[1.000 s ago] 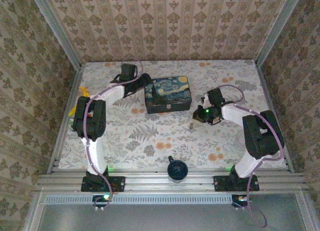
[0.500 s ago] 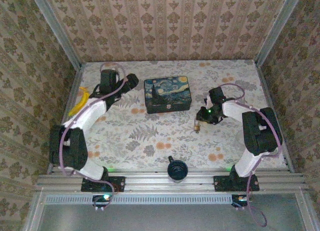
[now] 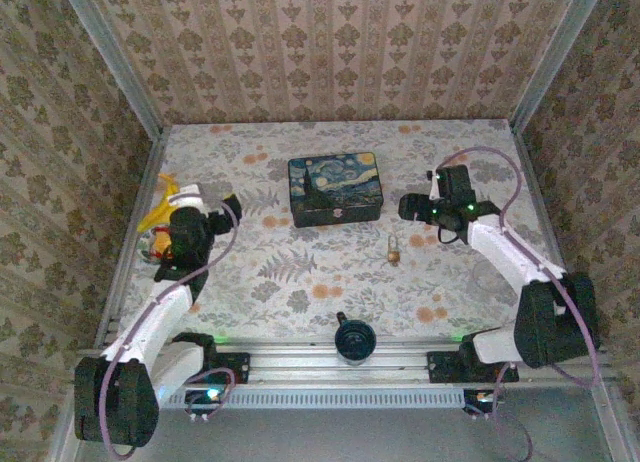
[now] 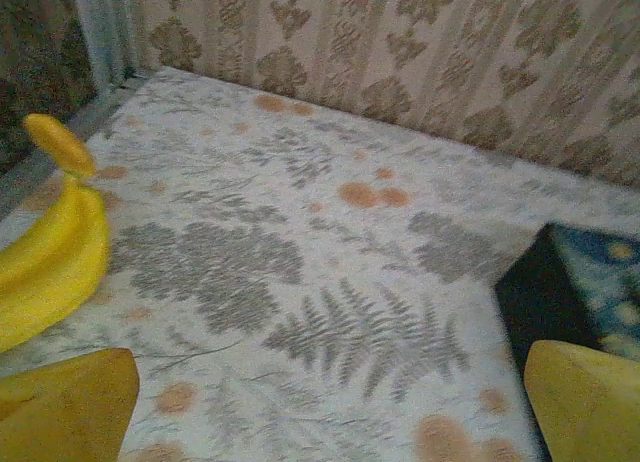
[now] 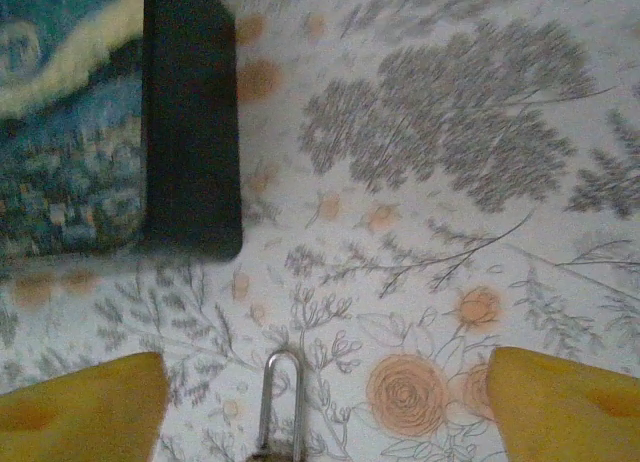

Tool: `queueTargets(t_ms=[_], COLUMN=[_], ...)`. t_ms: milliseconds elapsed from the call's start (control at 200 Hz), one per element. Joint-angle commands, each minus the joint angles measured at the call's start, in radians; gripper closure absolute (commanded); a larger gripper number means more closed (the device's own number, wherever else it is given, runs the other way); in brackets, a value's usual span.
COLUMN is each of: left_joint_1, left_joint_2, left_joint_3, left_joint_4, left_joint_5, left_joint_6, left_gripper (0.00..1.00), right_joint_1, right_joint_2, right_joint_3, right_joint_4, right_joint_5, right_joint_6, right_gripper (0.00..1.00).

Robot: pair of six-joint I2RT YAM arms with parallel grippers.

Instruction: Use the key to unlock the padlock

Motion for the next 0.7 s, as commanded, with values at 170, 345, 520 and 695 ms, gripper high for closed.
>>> queueTargets(t_ms=[170, 345, 520, 695], left_joint_1=[0.064, 0.109, 0.111, 0.111], left_joint_2=[0.075, 0.196, 0.304, 0.320], left_joint_3=[-0.142, -0.196, -0.194, -0.193], left_joint_4=[0.329, 0.521, 0.588, 0.608], left_joint_5=[0.006, 0.147, 0.219, 0.288], left_joint_6=[0.279, 0.283, 0.297, 0.327], left_gripper=[0.00, 0.00, 0.00, 0.00], right_joint_1=[-0.006, -0.017, -0.020, -0.047], right_joint_2=[-0.087, -0.126, -0.162, -0.177], right_joint_3=[-0.181, -0.306, -0.416, -0.494], right_joint_4=[0.321, 0.538, 0.708, 0.790], right_joint_5=[0.241, 0.266, 0.271, 0.255], right_joint_6=[-0.102, -0.168, -0.232, -0.234], right_gripper=[0.00, 0.00, 0.00, 0.00])
